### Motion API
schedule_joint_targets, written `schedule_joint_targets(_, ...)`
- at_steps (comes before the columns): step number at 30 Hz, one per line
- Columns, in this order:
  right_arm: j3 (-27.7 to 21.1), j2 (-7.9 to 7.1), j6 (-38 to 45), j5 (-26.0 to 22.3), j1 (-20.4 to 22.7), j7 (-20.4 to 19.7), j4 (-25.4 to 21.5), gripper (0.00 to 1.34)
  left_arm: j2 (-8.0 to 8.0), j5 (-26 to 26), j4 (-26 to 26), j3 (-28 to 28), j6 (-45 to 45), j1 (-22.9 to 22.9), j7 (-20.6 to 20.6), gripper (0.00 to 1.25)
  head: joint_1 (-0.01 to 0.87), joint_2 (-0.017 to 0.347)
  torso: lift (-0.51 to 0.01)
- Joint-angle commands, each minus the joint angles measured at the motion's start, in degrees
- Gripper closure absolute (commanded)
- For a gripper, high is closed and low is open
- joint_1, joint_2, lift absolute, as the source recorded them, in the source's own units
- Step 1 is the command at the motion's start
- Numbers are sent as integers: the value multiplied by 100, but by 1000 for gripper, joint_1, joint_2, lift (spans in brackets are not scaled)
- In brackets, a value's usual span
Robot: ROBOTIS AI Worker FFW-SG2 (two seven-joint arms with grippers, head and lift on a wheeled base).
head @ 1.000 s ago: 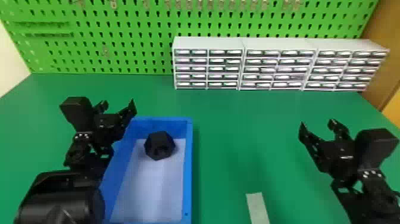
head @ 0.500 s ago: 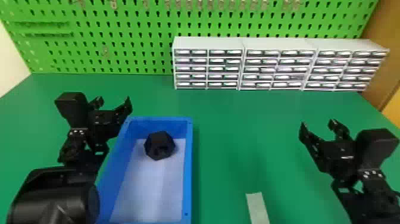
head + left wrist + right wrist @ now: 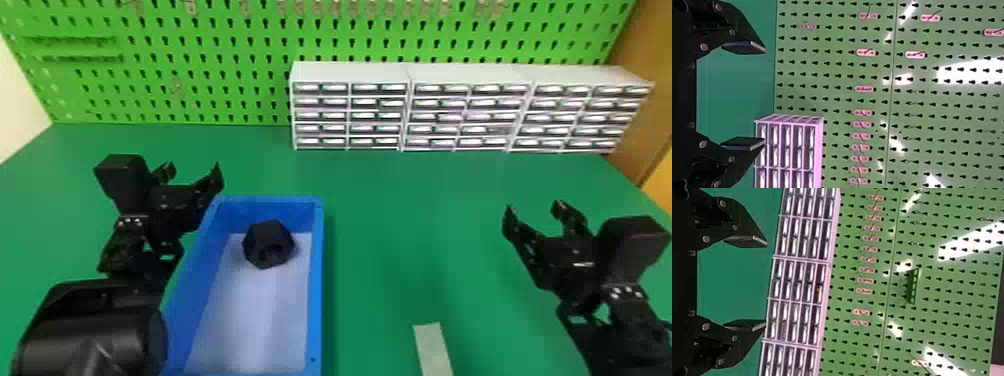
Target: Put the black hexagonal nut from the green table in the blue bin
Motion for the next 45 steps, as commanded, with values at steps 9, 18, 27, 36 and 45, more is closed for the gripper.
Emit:
schedule_joint_targets(9,0,-3,0,-23,0,0,0,536,-15,23,-2,9,0,9,0,430,686,51,-97)
schedule_joint_targets(18,0,-3,0,-31,0,0,0,536,-15,23,-2,1,0,17,0,430,686,51,-97)
schedule_joint_targets(27,-9,-11,0,-31,-18,0,0,536,-15,31,-2,9,0,26,0,430,686,51,-97)
schedule_joint_targets(36,-9,-11,0,-49,-26,0,27,536,-15,31,-2,1,9,26,0,430,686,51,-97)
schedule_joint_targets(45,-9,-11,0,-75,-35,0,35,536,-15,40,-2,1,9,26,0,430,686,51,-97)
